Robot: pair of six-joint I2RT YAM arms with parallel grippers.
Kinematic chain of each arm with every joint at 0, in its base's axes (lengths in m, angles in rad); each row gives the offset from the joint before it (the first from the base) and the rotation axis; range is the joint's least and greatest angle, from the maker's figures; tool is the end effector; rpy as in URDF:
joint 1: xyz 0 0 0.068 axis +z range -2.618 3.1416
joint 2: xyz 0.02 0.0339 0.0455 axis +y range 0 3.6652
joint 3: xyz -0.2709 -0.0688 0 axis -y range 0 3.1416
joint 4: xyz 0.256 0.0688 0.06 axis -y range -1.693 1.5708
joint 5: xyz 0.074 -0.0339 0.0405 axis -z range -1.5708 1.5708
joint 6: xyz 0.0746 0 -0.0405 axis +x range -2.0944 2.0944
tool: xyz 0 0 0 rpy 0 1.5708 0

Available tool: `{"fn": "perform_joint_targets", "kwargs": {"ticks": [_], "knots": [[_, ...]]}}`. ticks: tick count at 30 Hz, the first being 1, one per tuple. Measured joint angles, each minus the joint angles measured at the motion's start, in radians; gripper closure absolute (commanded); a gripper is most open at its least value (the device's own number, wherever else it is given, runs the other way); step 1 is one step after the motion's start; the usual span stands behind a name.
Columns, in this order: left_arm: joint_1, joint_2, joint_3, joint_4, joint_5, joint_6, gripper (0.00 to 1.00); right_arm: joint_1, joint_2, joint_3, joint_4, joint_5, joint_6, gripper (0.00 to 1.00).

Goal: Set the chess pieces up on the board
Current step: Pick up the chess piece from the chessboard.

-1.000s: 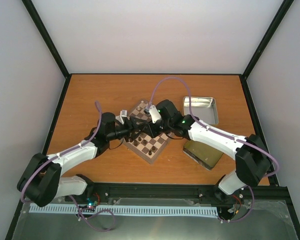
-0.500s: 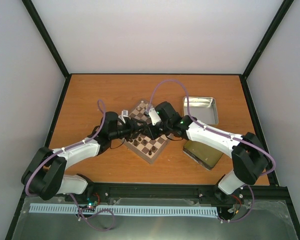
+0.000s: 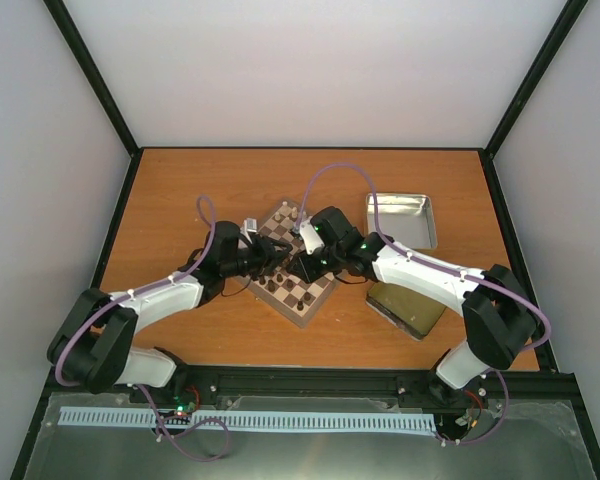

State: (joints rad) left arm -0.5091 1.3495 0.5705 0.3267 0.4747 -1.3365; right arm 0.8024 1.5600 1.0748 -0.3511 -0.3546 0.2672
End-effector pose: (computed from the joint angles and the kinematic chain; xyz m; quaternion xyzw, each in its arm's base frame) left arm 0.2550 -0.1814 0.1793 -0.2170 0.8045 -0.5314 0.1523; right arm 0.2371 0.2826 0.2112 -0.3040 0.8692 0.3218 0.2202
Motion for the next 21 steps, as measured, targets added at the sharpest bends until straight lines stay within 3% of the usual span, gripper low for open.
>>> {"fn": "perform_joint_targets", "kwargs": {"ticks": [14,21], "knots": [[0.000,0.070,0.026,-0.035,-0.031,0.076,0.73,0.000,0.022,0.000,-0.010,0.045,0.000,0.87],[0.000,0.077,0.031,-0.043,-0.064,0.122,0.61,0.000,0.053,0.000,-0.003,0.085,0.011,0.88]]}}
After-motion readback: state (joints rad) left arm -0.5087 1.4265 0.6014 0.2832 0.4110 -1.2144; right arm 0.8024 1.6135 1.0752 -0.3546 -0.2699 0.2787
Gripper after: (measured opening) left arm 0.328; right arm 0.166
